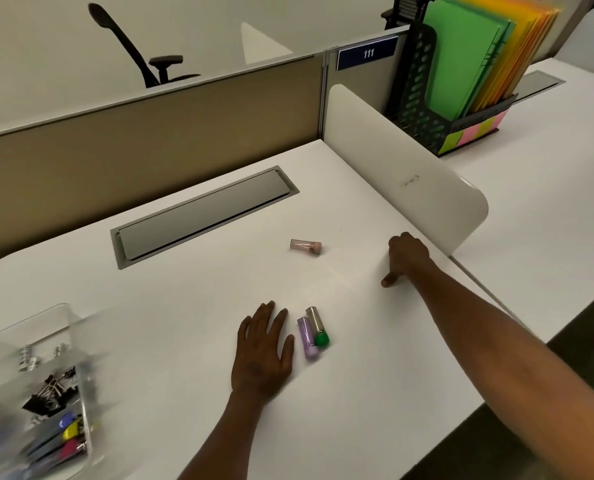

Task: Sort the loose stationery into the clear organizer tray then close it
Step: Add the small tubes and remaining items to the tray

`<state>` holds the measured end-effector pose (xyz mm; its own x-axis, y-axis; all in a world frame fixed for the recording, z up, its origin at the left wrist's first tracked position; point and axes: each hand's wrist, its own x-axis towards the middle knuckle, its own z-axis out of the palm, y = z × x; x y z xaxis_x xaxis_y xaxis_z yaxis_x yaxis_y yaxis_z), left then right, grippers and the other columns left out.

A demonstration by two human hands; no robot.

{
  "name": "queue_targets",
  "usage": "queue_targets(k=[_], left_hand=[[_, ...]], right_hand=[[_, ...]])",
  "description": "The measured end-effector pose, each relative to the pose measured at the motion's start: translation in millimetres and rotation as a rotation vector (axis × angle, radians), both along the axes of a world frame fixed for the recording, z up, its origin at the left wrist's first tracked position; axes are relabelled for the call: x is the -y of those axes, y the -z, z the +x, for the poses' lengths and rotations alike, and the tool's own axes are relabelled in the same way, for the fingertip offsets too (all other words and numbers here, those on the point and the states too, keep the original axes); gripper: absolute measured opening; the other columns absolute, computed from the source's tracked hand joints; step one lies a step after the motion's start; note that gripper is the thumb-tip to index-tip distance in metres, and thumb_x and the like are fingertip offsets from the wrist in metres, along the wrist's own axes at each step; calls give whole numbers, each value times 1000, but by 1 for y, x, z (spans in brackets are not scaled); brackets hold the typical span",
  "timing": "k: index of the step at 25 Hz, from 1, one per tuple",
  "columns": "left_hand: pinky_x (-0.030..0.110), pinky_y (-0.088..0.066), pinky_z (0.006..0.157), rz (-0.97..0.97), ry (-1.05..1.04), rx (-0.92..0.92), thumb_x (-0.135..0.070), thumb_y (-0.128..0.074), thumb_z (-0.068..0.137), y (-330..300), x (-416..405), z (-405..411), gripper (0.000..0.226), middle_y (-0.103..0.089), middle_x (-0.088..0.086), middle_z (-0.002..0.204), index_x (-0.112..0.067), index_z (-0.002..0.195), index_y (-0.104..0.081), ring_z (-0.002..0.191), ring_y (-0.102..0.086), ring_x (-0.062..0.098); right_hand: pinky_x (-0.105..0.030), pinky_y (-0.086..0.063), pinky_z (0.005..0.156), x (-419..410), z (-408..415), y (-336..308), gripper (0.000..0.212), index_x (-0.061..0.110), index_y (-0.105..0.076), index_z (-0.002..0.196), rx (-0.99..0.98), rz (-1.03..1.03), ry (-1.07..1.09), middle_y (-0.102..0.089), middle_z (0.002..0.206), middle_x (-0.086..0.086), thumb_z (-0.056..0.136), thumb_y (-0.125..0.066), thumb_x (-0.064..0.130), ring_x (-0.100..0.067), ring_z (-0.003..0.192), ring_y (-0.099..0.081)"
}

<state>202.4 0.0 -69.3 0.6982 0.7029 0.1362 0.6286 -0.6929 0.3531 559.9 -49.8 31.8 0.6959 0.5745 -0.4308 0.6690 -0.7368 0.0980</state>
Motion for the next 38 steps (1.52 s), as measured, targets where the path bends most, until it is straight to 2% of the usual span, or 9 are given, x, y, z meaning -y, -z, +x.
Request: queue_targets(k=[6, 9, 17, 20, 23, 25, 27, 29, 38], left_hand=[[38, -17, 121, 17, -4, -2, -49, -37, 97, 2, -1, -1, 53, -27, -6, 159, -32, 147, -37, 149, -20, 10], [39, -20, 120, 19, 1, 3, -47, -39, 96, -1, 1, 0, 52, -30, -5, 158, -31, 146, -38, 148, -22, 12], [34, 2, 123, -61, 40, -100, -45, -34, 101, -12, 4, -1, 56, -11, -4, 164, -29, 154, -25, 152, -8, 14], [33, 10, 122, -149, 65, -82, -42, -37, 102, -14, 11, -8, 58, -1, -4, 164, -27, 155, -20, 152, 2, 15], [31, -13, 122, -427, -11, 114, -30, -57, 96, -35, 15, -18, 46, -33, -1, 157, -20, 140, -51, 149, -24, 17], [17, -42, 100, -612, -150, 316, -23, -64, 93, -57, 10, -29, 28, -63, -3, 133, -20, 120, -68, 123, -58, 14], [11, -49, 76, -707, -236, 484, -23, -63, 94, -78, 4, -51, 22, -71, -10, 114, -25, 114, -70, 98, -69, 7], [11, -49, 72, -726, -287, 574, -28, -61, 95, -95, 1, -75, 20, -72, -17, 106, -33, 113, -69, 91, -69, 0], [18, -54, 78, -668, -477, 754, -39, -66, 89, -123, -3, -219, 17, -74, -19, 100, -36, 105, -73, 93, -69, 0]], right_hand=[[-35, -50, 83, 46, -48, 19, 18, 6, -69, 103, 63, 274, -37, -61, 116, -14, 91, -65, 18, -32, 103, -64], [-37, -50, 74, 66, -87, 35, 18, 5, -68, 96, 58, 449, -22, -56, 110, -13, 94, -50, 8, -35, 91, -63], [-32, -46, 70, 87, -156, 58, 13, 14, -70, 89, -47, 721, 201, -60, 100, -6, 92, -62, 24, -29, 90, -63], [-29, -48, 73, 83, -169, 48, 6, 23, -74, 84, -252, 940, 463, -71, 89, 0, 86, -71, 28, -25, 87, -67], [-33, -56, 72, 62, -205, 30, 4, 25, -76, 84, -595, 1122, 552, -75, 83, 1, 87, -73, 27, -21, 81, -72], [-34, -58, 64, 46, -236, 18, 4, 21, -77, 91, -886, 1182, 542, -76, 88, -7, 89, -74, 22, -19, 74, -73], [-32, -56, 62, 30, -269, 6, 14, 17, -73, 106, -1165, 1178, 508, -76, 95, -12, 92, -71, 18, -22, 78, -74], [-33, -57, 66, 18, -299, -2, 21, 17, -69, 116, -1341, 1141, 458, -77, 101, -12, 95, -67, 19, -27, 89, -76], [-36, -55, 75, -14, -432, -20, 26, 25, -68, 118, -1509, 903, 132, -77, 106, -10, 93, -69, 31, -30, 98, -74]])
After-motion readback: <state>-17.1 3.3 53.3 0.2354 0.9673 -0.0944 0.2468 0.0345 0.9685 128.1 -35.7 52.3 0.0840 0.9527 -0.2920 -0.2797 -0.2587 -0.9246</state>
